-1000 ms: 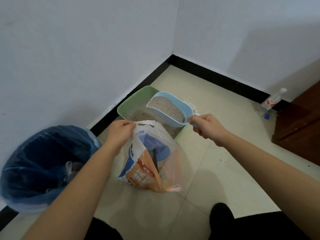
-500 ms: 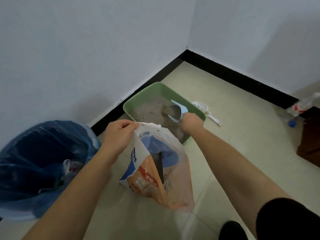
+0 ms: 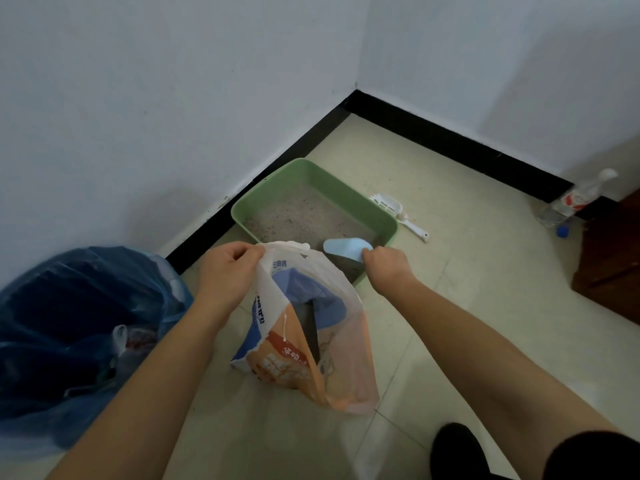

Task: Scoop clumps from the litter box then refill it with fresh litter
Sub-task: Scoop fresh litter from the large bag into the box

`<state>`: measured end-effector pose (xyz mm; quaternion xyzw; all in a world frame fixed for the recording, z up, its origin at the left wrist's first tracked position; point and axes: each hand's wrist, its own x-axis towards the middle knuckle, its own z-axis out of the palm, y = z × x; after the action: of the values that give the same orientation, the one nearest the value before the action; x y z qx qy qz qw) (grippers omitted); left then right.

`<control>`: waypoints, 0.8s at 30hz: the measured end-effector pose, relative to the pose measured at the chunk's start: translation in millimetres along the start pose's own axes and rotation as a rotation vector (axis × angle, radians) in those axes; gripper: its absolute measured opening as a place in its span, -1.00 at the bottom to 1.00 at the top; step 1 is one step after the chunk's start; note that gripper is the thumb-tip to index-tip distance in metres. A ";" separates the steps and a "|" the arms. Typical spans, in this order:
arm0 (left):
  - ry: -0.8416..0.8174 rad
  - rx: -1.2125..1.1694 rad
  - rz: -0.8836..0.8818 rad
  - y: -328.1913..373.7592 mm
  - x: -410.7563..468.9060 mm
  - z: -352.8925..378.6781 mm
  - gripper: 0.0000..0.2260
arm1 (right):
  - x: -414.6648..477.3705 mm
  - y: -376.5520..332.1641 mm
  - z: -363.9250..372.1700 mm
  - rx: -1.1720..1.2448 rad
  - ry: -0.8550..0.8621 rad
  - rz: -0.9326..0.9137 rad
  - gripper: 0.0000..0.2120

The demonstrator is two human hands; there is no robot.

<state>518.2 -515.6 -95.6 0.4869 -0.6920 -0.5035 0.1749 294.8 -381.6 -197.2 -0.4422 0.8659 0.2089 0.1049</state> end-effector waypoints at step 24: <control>-0.128 0.312 0.135 -19.6 -59.1 -42.1 -0.85 | -221.5 -11.5 -195.6 0.110 0.086 -0.099 -0.74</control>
<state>586.2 -488.0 -79.8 0.4277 -0.8025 -0.4070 0.0863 434.7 -316.6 55.1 -0.4865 0.8569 0.1363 0.1020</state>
